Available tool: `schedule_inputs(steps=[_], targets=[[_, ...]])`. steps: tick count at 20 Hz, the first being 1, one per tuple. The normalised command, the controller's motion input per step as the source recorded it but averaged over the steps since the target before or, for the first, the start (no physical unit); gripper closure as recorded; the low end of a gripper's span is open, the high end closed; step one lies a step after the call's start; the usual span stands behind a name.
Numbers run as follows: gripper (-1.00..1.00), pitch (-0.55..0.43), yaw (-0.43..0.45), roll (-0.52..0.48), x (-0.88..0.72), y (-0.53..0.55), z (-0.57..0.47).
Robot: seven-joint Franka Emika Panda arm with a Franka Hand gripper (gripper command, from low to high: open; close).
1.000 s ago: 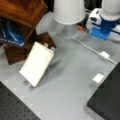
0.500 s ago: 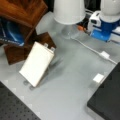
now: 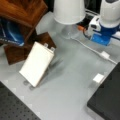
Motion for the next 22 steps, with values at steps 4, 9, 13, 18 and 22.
schedule_inputs(steps=[4, 9, 13, 18, 22], targets=[[1.00, -0.499, -0.068, 0.016, -0.65, -0.04, -0.60], [1.00, -0.554, -0.056, 0.012, -0.77, -0.05, -0.61], [1.00, -0.597, -0.051, 0.016, -0.88, -0.05, -0.54], [1.00, -0.640, -0.028, 0.006, -0.97, -0.05, -0.52], [1.00, -0.643, -0.009, 0.005, -1.00, -0.09, -0.54]])
